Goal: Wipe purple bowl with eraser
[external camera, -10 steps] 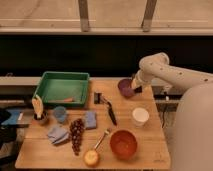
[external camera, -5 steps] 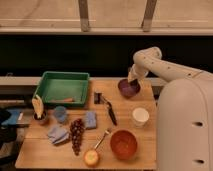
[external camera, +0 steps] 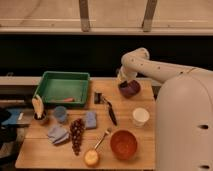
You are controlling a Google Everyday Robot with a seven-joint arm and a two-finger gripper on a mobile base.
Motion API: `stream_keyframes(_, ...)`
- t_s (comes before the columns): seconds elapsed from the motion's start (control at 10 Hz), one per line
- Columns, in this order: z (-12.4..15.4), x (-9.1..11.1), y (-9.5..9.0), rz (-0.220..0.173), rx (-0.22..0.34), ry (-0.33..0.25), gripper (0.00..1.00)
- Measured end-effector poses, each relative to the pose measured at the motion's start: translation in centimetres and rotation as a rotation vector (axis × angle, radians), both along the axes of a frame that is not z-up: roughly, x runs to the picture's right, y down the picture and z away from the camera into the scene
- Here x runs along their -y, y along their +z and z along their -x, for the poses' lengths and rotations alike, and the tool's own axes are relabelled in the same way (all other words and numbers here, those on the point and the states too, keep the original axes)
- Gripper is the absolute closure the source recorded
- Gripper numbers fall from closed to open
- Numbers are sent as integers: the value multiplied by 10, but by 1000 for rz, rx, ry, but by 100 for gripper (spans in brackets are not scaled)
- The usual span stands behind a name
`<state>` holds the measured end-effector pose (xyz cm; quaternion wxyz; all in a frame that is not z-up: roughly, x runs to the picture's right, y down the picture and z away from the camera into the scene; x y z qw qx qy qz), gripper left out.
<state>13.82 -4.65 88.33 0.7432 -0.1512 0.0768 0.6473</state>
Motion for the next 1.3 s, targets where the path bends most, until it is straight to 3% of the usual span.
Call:
stream_keyframes(0.2, -18, -12, -10, 10, -30, 14, 100)
stream_keyframes(0.5, -79, -27, -19, 16, -114, 55, 100)
stream_keyframes(0.8, -125, -9, 1, 17, -172, 106, 100)
stream_keyframes(1.1, -123, 6, 15, 16, -158, 111, 100)
stream_keyframes(1.3, -88, 18, 24, 15, -110, 88, 100)
